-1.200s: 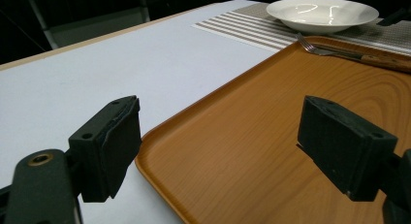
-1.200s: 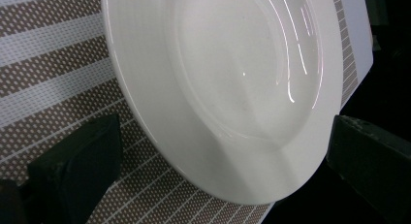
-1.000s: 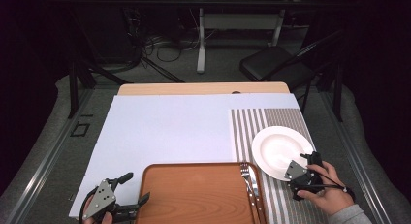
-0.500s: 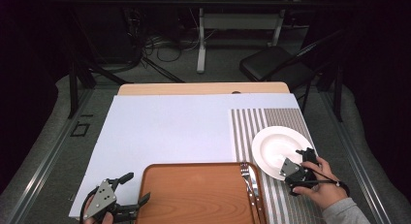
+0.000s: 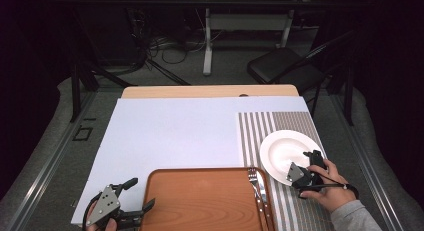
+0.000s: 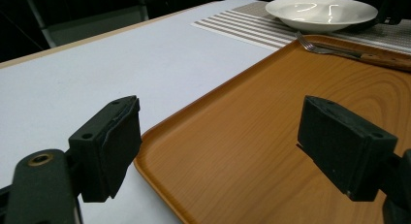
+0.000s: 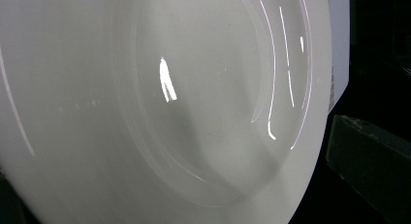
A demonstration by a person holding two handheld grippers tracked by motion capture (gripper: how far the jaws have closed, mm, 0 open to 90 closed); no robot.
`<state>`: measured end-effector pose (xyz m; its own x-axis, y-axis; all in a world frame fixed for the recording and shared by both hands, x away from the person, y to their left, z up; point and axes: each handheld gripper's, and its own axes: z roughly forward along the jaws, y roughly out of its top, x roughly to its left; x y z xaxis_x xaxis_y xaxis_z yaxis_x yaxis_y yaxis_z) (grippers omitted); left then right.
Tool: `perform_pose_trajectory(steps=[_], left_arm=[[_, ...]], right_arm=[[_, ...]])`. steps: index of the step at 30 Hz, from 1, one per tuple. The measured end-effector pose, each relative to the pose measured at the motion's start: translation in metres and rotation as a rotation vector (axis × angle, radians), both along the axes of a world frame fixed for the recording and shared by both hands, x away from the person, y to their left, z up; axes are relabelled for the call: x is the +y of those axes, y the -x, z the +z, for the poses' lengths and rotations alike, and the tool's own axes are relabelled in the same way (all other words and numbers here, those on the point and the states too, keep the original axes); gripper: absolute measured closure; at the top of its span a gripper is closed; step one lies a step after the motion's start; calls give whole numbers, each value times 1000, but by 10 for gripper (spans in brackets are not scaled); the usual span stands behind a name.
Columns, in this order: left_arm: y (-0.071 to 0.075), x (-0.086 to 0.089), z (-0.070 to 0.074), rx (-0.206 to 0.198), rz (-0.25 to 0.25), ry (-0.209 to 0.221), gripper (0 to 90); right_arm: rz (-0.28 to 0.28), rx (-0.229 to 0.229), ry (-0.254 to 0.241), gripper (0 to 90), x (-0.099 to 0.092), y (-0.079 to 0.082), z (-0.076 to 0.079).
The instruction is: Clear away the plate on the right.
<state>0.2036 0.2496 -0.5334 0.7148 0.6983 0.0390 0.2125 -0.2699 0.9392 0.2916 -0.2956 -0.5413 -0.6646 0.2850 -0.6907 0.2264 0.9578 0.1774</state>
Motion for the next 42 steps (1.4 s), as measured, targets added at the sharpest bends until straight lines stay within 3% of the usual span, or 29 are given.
perform_pose_trajectory(steps=[7, 9, 14, 15, 16, 20, 22, 24, 29, 33, 42], left_arm=[[0, 0, 0, -1, 0, 1, 156], [0, 0, 0, 0, 0, 1, 156], [0, 0, 0, 0, 0, 1, 156], [0, 0, 0, 0, 1, 1, 156], [0, 0, 0, -1, 0, 0, 156], [0, 0, 0, 1, 0, 2, 156], [0, 0, 0, 3, -5, -1, 156], [0, -1, 0, 4, -6, -3, 156], [0, -1, -1, 6, 2, 3, 156], [0, 0, 0, 8, 2, 1, 156], [0, 0, 0, 6, 6, 6, 156]], right_arm=[[-2, 2, -39, 0, -3, 0, -1], [24, 0, -27, 0, -4, 0, -1], [16, 12, -12, 0, -3, 0, 0], [44, -18, -37, 0, -4, -1, -3], [28, -1, -13, 0, -3, 1, -1], [6, -15, -34, 0, -4, 2, -2], [7, -13, -21, 0, -5, 3, -1], [27, -42, -50, 0, -6, 3, -3], [60, -66, -23, 0, -4, 4, -3], [77, -92, -31, 0, -2, 6, -5], [103, -95, 7, 31, 3, 7, 0]])
